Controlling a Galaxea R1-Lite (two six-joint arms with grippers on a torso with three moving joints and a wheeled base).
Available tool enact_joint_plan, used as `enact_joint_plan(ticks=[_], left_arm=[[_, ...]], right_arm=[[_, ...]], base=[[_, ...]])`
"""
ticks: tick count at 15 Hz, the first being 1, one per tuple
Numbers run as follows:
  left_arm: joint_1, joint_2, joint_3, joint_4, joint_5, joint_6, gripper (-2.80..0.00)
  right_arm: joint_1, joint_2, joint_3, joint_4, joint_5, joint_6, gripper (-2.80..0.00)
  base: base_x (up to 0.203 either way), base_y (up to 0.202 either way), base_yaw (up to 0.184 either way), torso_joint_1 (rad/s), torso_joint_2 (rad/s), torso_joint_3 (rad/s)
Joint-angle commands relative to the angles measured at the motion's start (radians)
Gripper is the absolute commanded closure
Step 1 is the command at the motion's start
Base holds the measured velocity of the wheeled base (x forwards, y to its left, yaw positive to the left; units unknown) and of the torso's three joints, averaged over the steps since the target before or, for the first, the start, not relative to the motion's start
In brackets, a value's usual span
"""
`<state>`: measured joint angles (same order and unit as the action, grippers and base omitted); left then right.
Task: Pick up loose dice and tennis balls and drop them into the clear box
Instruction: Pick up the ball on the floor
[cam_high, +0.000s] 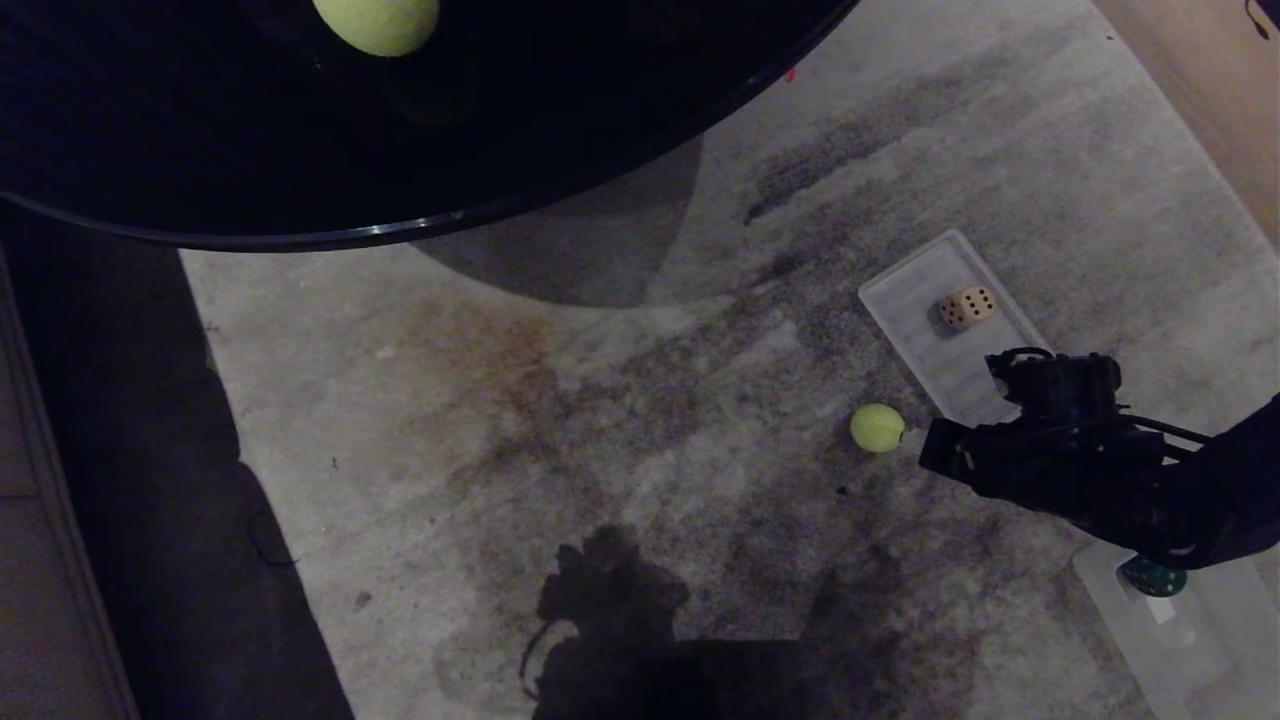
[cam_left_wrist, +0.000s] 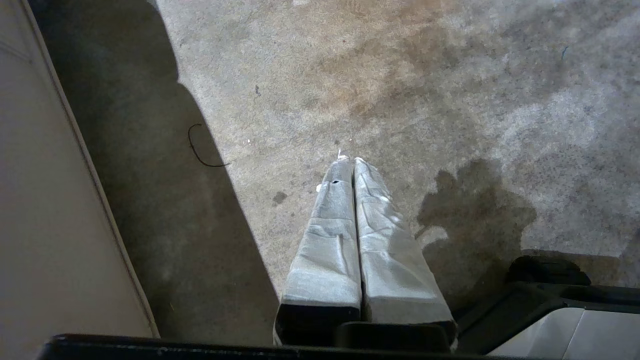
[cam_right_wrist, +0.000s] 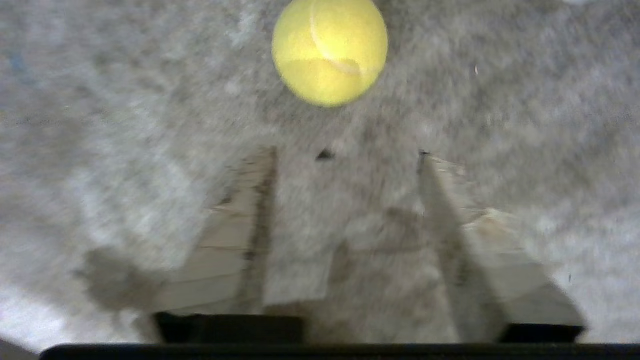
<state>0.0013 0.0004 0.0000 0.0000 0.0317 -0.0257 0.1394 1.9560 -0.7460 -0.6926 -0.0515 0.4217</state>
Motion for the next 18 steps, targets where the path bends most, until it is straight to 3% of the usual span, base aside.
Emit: enact_joint_plan(ticks=[1, 6, 16, 18], left_arm=[[0.000, 0.001, 0.002, 0.000, 0.001, 0.000, 0.00], [0.000, 0.001, 0.002, 0.000, 0.001, 0.000, 0.00], [0.000, 0.001, 0.002, 0.000, 0.001, 0.000, 0.00], [0.000, 0.001, 0.002, 0.000, 0.001, -0.002, 0.00]], right_arm=[[0.006, 0.097, -0.040, -0.037, -0.005, -0.027, -2.80], [0.012, 0.209, -0.096, -0.124, -0.002, -0.084, -2.80], [0.006, 0.330, -0.244, -0.130, -0.007, -0.088, -2.80], [0.005, 0.357, -0.259, -0.203, -0.007, -0.090, -2.80]], base=[[0.000, 0.000, 0.000, 0.000, 0.00, 0.000], [0.000, 0.000, 0.000, 0.000, 0.00, 0.000], [0.000, 0.000, 0.000, 0.000, 0.00, 0.000], [0.000, 0.000, 0.000, 0.000, 0.00, 0.000]])
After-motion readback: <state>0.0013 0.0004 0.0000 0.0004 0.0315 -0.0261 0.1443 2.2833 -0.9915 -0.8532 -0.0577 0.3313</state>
